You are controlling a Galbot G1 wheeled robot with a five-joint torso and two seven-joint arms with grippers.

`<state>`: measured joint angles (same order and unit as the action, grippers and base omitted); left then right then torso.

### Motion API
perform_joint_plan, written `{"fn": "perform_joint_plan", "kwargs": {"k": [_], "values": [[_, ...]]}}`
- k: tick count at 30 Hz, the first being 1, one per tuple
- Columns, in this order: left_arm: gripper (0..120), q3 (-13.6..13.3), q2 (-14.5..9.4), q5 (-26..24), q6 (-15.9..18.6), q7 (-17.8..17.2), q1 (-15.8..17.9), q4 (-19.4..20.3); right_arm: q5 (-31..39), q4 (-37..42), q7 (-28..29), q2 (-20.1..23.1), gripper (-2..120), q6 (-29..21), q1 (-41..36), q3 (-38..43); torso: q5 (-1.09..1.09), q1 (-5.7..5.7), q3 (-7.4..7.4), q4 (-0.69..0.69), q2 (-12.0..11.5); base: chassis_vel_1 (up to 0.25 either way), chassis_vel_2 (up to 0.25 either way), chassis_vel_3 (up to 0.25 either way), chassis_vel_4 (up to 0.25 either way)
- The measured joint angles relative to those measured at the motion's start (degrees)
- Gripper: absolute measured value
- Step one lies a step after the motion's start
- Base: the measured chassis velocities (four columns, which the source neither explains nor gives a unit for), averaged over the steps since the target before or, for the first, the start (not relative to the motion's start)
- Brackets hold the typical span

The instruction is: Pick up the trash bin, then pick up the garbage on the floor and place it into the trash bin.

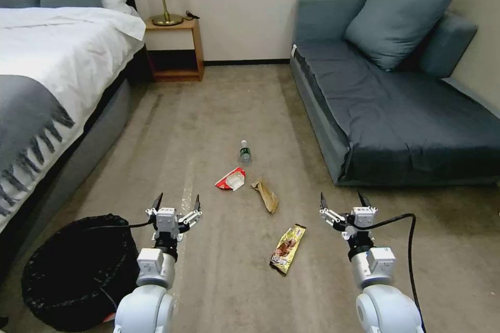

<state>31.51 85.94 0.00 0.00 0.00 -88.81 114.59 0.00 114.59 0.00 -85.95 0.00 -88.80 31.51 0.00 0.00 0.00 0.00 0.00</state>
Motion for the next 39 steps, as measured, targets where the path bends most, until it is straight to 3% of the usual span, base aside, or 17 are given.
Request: {"fn": "perform_joint_plan", "kwargs": {"k": [13, 16, 17, 18, 20, 21, 23, 30, 39], "values": [[100, 0.4, -0.3, -0.1, -0.3, -0.2, -0.5, 0.6, -0.1, 0.2, 0.0, -0.1, 100, 0.3, -0.3, -0.1, -0.03, 0.00, 0.00, -0.02, 0.0, 0.000, 0.000, 0.000, 0.000], [100, 4.4, -2.6, -2.2, -4.7, -2.9, -5.1, 6.2, -1.0, 1.5, 0.7, -0.7, 100, 2.5, -2.3, -1.0, 0.02, 0.00, 0.00, 0.01, 0.0, 0.000, 0.000, 0.000, 0.000], [100, 4.4, -2.6, -2.2, -4.7, -2.9, -5.1, 6.2, -1.0, 1.5, 0.7, -0.7, 100, 2.5, -2.3, -1.0, 0.02, 0.00, 0.00, 0.01, 0.0, 0.000, 0.000, 0.000, 0.000], [100, 6.5, -3.8, -3.5, -7.2, -4.5, -7.7, 9.2, -2.0, 3.0, 1.4, -1.4, 100, 4.8, -4.6, -2.1, 0.00, 0.00, 0.00, 0.02, 0.0, 0.000, 0.000, 0.000, 0.000], [100, 8.3, -4.8, -4.4, -9.2, -5.7, -9.6, 11.6, -3.3, 4.7, 2.2, -2.2, 100, 7.6, -7.3, -3.3, 0.05, 0.00, -0.01, 0.03, 0.0, 0.000, 0.000, 0.000, 0.000], [100, 7.9, -5.3, -4.8, -9.5, -4.8, -11.0, 12.5, -3.2, 4.9, 2.3, -2.2, 100, 7.7, -8.9, -3.2, -0.07, 0.00, -0.01, 0.02, 0.0, 0.000, 0.000, 0.000, 0.000], [100, 7.7, -5.6, -5.0, -9.5, -4.4, -11.4, 12.7, -3.5, 5.4, 2.5, -2.5, 100, 8.6, -9.6, -3.7, -0.03, 0.00, 0.00, 0.00, 0.0, 0.000, 0.000, 0.000, 0.000], [100, 7.1, -7.1, -6.7, -8.7, -2.6, -12.7, 12.9, -7.1, 12.5, 6.5, -6.1, 100, 20.1, -19.9, -9.1, -0.03, 0.00, -0.01, -0.01, 0.0, 0.000, 0.000, 0.000, 0.000], [100, 6.9, -7.5, -7.8, -8.0, -1.9, -13.4, 12.3, -6.0, 13.0, 6.7, -5.8, 100, 20.2, -19.8, -9.2, 0.00, 0.00, -0.01, 0.00, 0.0, 0.000, 0.000, 0.000, 0.000]]}}
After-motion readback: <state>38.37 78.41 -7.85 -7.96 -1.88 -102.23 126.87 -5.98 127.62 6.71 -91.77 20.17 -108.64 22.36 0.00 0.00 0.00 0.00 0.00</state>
